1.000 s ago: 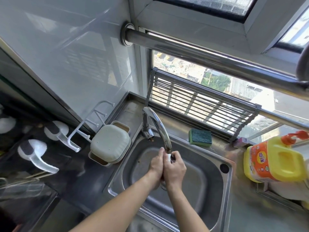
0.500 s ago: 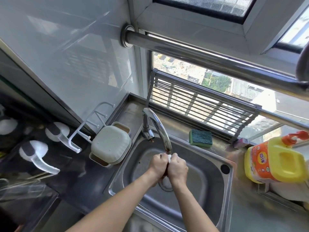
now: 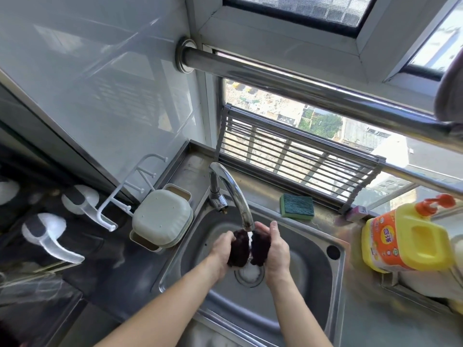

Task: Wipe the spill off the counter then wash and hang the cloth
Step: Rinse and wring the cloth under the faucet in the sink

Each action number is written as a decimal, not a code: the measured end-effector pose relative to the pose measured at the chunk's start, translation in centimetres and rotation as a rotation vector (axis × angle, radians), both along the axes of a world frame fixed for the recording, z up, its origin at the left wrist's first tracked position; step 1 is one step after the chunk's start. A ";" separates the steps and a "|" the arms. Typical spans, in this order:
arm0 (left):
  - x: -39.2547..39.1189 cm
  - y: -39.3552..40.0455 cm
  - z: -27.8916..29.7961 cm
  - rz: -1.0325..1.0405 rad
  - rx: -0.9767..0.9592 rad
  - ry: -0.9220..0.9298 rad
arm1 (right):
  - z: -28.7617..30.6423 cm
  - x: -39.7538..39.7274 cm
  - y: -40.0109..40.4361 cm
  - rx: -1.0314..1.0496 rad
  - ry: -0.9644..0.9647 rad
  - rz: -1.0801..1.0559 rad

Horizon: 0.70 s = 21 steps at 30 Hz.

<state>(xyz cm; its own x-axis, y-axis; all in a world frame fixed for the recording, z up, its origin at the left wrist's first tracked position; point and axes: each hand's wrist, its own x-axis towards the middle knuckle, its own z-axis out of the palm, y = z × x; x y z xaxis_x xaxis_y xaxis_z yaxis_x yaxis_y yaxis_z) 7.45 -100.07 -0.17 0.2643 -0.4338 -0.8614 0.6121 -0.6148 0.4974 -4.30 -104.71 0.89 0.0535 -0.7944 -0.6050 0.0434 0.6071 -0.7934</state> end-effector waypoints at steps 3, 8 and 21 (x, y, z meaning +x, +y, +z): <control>-0.5 -0.3 0.2 -0.116 -0.052 0.179 | -0.2 0.6 0.4 -0.020 0.048 0.019; -1.0 -0.1 -0.3 -0.033 -0.161 -0.069 | -0.9 0.6 0.4 0.024 0.046 -0.035; -1.7 -0.9 -1.3 -0.165 -0.205 -0.192 | -1.7 2.9 3.7 -0.248 0.461 0.187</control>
